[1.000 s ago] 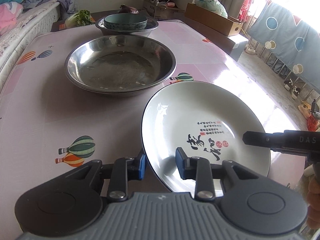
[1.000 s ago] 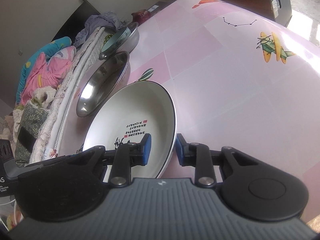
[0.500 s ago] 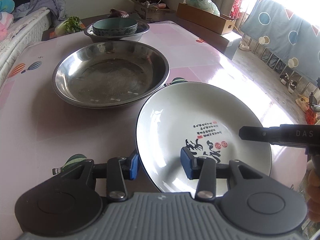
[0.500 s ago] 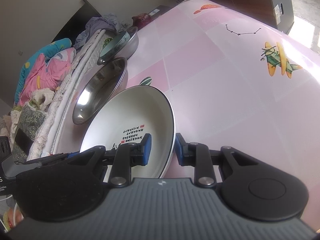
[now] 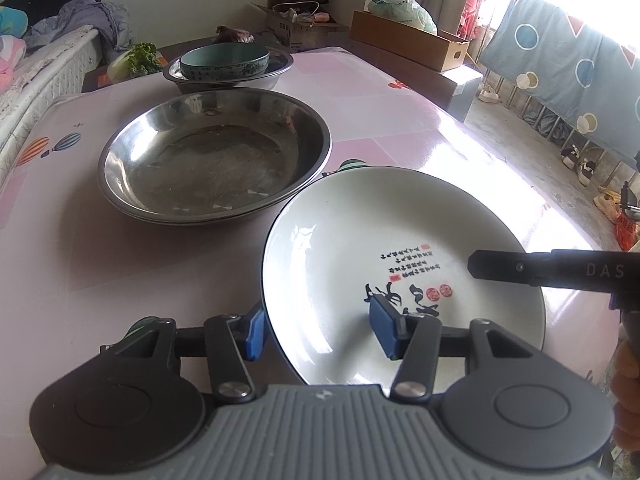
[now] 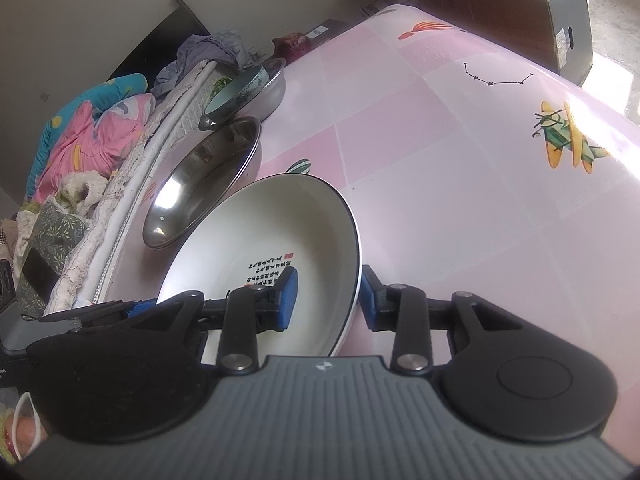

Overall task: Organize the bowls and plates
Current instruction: 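Carry the white plate with both grippers over the stacked stainless plates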

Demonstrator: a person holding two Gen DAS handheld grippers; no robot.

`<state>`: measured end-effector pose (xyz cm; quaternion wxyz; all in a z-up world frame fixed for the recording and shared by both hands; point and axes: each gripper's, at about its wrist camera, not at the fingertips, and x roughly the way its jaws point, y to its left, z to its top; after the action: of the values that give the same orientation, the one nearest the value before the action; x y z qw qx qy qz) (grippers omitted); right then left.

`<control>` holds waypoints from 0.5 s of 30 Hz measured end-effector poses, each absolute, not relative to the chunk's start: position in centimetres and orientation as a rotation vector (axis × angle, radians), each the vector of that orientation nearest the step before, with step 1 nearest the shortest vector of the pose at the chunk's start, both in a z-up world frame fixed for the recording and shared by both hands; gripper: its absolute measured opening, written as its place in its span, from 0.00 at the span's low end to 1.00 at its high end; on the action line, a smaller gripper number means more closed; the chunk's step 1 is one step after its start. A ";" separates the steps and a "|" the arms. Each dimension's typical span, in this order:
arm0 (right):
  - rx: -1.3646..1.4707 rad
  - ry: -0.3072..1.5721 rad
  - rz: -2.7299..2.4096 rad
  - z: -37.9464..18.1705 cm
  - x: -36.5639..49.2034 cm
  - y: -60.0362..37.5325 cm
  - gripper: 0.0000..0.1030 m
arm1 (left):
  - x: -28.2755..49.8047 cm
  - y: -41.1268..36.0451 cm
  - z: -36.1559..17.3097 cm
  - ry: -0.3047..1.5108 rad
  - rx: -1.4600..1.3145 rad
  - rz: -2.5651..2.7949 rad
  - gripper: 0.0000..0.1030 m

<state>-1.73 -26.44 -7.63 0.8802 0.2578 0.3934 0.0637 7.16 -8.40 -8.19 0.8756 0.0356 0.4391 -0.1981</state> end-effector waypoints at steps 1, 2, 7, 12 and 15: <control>0.534 0.820 0.131 -7.6 -1.7 -26.4 0.32 | 7.2 -8.4 -8.2 0.919 0.072 -0.412 0.51; 0.536 0.823 0.129 -7.5 -1.6 -26.4 0.32 | 7.1 -8.4 -8.1 0.920 0.071 -0.411 0.52; 0.533 0.829 0.125 -7.3 -1.3 -26.5 0.33 | 7.1 -8.4 -8.0 0.926 0.063 -0.409 0.51; 0.531 0.823 0.124 -7.0 -1.4 -26.6 0.33 | 6.9 -8.4 -7.6 0.911 0.058 -0.409 0.51; 0.532 0.818 0.120 -6.7 -1.5 -26.7 0.33 | 6.8 -8.4 -7.2 0.901 0.055 -0.412 0.51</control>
<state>-1.54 -26.71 -6.67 0.8816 0.2554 0.3927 0.0575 6.76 -8.44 -7.24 0.8794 0.0265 0.4321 -0.1979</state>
